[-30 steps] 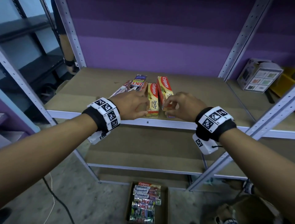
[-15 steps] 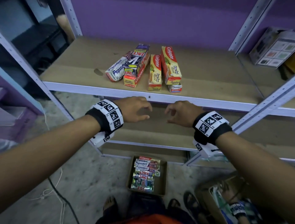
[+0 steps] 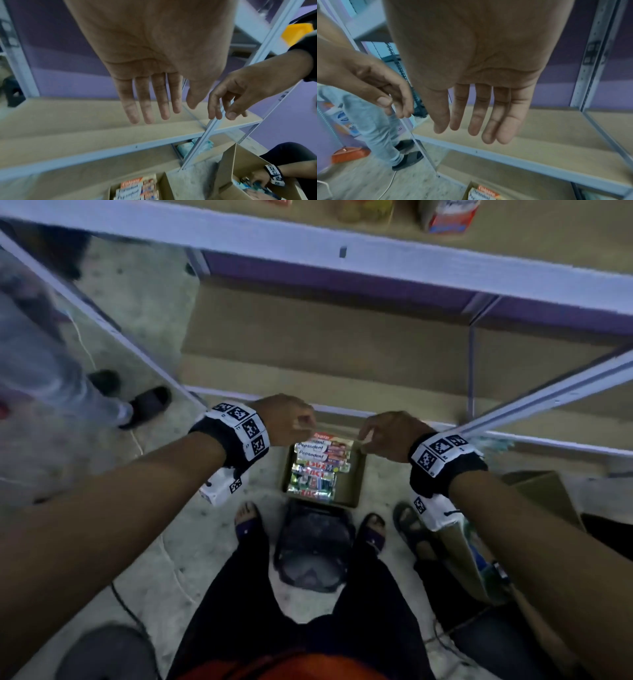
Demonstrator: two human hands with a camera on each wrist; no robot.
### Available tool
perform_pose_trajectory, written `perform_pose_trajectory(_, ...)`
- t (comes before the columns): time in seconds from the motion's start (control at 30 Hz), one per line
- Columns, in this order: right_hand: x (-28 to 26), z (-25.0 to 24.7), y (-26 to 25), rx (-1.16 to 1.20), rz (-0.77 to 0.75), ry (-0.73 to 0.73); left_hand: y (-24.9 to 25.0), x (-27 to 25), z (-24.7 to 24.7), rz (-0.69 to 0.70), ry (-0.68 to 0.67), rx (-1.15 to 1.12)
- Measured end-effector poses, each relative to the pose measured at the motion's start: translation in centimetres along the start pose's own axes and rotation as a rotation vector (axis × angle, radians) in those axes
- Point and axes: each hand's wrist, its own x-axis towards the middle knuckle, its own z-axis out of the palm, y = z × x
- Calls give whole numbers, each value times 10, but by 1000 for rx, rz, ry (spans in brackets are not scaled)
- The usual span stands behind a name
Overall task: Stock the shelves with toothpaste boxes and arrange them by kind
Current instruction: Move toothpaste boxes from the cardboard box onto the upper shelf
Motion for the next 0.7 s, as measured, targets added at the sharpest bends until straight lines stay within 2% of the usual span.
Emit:
perform_pose_trajectory(0.27,74,120,34,57,75,-179,-59,30,122,-214,-185,-198)
perform_pose_trajectory(0.37,99,160,49,118,129,-176,-82,45,165,-285,-190,-241)
perform_pose_trajectory(0.53,145,216,74,43,116,-201,-122,77,224,-381,-181,-288)
perform_pose_trajectory(0.6,163,235,82,11,103,-196,-138,91,245,-413,-156,-307)
perform_pose_trajectory(0.7,193,261,96,73,170,-160,-160,115,275,-449,-93,-338)
